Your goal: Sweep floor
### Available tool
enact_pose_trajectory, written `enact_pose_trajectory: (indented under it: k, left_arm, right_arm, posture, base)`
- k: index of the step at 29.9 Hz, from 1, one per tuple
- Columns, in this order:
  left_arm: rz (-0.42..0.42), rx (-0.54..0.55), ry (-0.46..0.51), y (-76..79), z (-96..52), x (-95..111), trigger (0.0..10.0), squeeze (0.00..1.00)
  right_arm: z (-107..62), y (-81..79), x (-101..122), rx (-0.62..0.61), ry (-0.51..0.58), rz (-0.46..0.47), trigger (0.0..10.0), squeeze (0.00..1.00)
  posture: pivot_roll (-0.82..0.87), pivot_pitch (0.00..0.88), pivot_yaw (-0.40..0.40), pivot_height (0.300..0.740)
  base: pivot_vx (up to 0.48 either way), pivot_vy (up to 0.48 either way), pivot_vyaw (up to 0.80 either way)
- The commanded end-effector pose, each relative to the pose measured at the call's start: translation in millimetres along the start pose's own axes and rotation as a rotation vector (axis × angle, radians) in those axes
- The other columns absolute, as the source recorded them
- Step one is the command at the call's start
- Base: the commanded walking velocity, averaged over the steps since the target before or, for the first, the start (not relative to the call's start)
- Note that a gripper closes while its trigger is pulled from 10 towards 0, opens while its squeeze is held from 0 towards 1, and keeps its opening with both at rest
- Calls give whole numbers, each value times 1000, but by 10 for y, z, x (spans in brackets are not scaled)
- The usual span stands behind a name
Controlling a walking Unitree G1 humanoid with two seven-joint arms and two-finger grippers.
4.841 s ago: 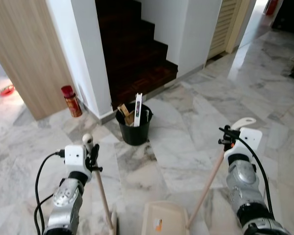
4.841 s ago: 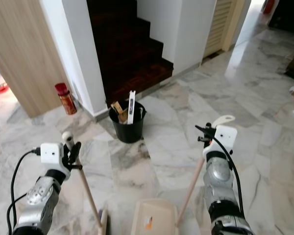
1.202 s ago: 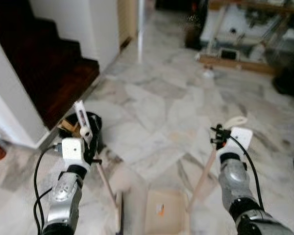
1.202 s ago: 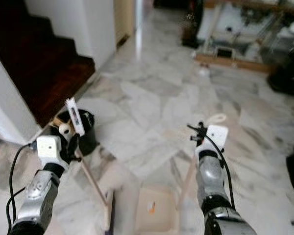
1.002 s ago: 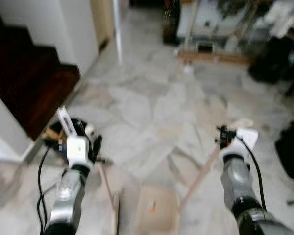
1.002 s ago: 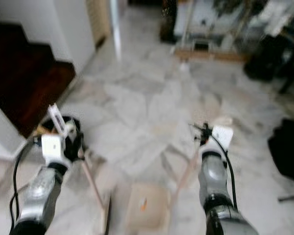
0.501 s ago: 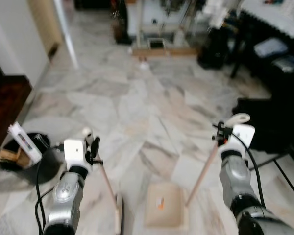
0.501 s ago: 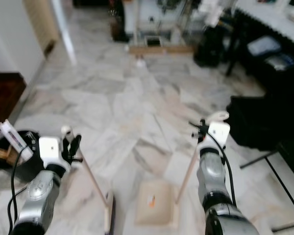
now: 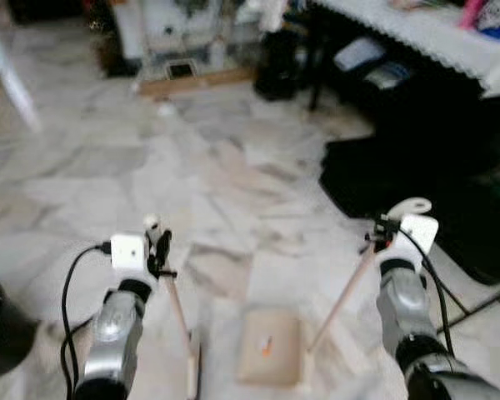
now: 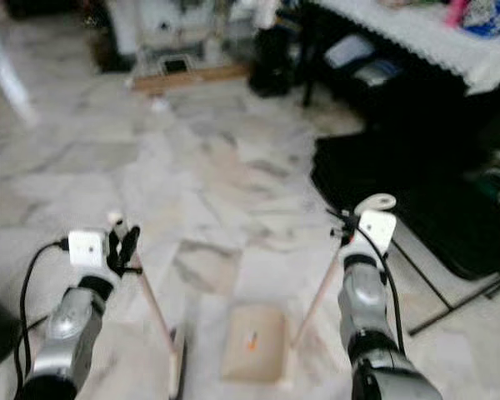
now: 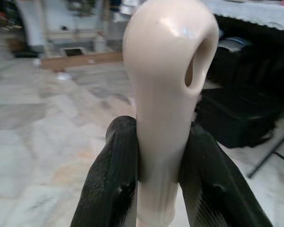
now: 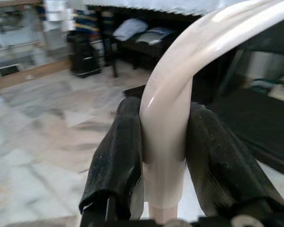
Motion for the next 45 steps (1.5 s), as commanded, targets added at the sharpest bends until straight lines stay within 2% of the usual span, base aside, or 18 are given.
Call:
enact_pose_trajectory:
  k: [1,16,28,45]
  left_arm:
    - [12,-4,28,0,26,78,10000,0]
    - [12,4,48,-11,40,127,10000,0]
    - [15,4,48,-13,43,133,10000,0]
    - [20,9,50,-16,47,142,10000,0]
  right_arm:
    - [28,57,88,-19,32,-4,10000,0]
    - [32,189,147,-65,56,-51,10000,0]
    - [26,178,146,-67,61,-51,10000,0]
    - [16,108,177,-47,88,-66,10000,0]
  posture:
    - [40,44,-9,740]
    - [38,50,-6,740]
    - [39,55,-6,740]
    - [36,57,-8,740]
  base:
    - [0,0,-788]
    - [0,0,-786]
    - [0,0,-765]
    - [15,0,0]
Point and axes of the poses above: a point about 5 cm out from each wrist's last joint towards the gripper, its own z axis pointing out of the wrist towards the gripper, its own x axis along the axis of the wrist's last joint, y = z × x, the point moved 6 cm from there along z, pointing out of the wrist towards the gripper, and after that the axes turned 4 degrees about z, right-handed, at the moved point
